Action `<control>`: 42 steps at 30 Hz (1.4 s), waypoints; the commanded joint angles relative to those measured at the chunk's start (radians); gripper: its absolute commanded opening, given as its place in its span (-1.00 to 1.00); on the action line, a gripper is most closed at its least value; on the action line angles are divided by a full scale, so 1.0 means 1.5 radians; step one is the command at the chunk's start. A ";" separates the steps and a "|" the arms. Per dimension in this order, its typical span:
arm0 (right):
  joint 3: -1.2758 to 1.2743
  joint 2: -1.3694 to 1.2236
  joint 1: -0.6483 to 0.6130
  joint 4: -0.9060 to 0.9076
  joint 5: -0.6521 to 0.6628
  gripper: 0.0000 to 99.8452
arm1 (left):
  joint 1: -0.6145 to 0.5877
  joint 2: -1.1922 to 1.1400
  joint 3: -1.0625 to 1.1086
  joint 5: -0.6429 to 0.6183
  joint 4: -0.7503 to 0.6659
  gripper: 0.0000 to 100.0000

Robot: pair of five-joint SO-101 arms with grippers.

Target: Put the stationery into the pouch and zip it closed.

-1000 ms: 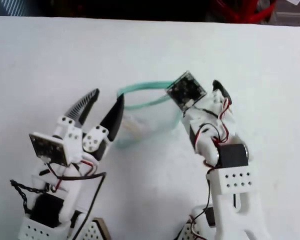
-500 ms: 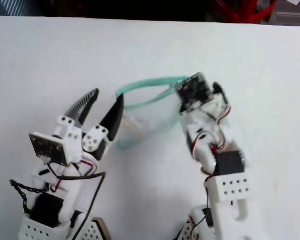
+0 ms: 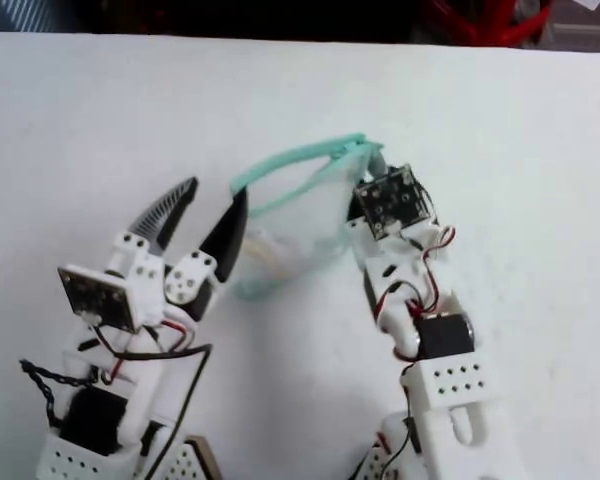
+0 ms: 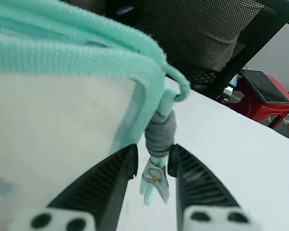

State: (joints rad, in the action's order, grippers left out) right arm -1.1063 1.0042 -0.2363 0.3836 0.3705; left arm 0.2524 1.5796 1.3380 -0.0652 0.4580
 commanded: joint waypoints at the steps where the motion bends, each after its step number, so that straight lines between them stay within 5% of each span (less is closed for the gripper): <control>1: 0.015 0.021 0.021 -0.031 -0.007 -0.85 | -0.001 -0.010 0.068 -0.002 0.008 -0.59; 14: 0.058 0.022 0.135 -0.025 -0.036 -0.94 | -0.002 -0.010 0.065 -0.002 0.008 -0.58; 23: 0.009 0.162 0.073 0.204 -0.035 -0.42 | -0.002 -0.010 0.065 -0.002 0.008 -0.58; 30: -0.208 0.335 -0.025 -0.053 -0.032 -0.49 | -0.002 -0.010 0.065 -0.002 0.008 -0.58; 42: -0.184 0.088 0.020 -0.260 -0.012 -0.49 | 0.001 -0.011 0.069 -0.002 0.008 -0.58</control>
State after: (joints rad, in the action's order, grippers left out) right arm -1.4454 1.2190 -0.2163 0.0353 0.3491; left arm 0.2524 1.5796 1.3380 -0.0652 0.4580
